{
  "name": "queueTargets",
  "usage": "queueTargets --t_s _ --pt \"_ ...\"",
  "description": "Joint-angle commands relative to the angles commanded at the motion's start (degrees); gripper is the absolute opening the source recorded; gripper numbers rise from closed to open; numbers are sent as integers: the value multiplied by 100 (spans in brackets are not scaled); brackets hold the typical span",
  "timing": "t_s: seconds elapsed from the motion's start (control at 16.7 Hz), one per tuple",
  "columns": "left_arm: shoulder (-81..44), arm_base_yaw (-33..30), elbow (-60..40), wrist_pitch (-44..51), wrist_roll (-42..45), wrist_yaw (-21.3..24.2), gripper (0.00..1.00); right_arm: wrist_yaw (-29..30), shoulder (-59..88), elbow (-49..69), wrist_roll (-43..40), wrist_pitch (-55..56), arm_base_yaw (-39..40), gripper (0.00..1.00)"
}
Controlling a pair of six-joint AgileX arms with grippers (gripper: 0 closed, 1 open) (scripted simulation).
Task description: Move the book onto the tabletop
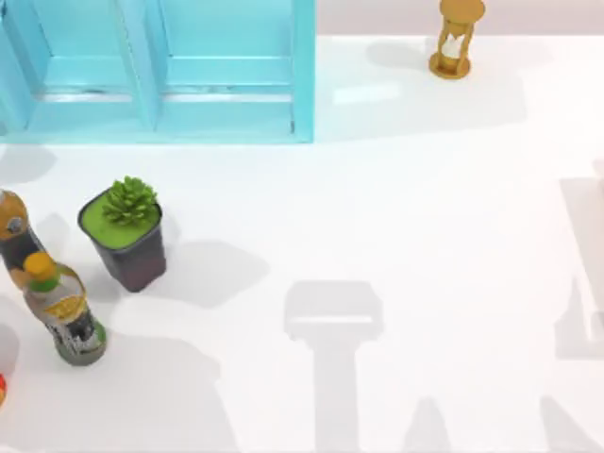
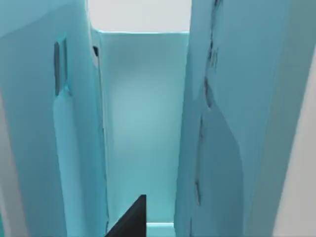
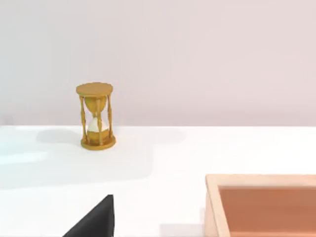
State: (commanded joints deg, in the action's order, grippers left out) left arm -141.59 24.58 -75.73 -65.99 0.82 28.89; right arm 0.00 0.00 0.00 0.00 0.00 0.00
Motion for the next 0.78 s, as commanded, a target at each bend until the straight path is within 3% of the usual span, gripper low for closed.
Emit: queueTargets --t_s 0.42,0.78 --pt "-125 -104 -334 221 -1 -103 100 0 0 0 0 0 0 100" --pt "-125 -104 -334 221 -1 -103 55 0 0 0 0 0 0 100"
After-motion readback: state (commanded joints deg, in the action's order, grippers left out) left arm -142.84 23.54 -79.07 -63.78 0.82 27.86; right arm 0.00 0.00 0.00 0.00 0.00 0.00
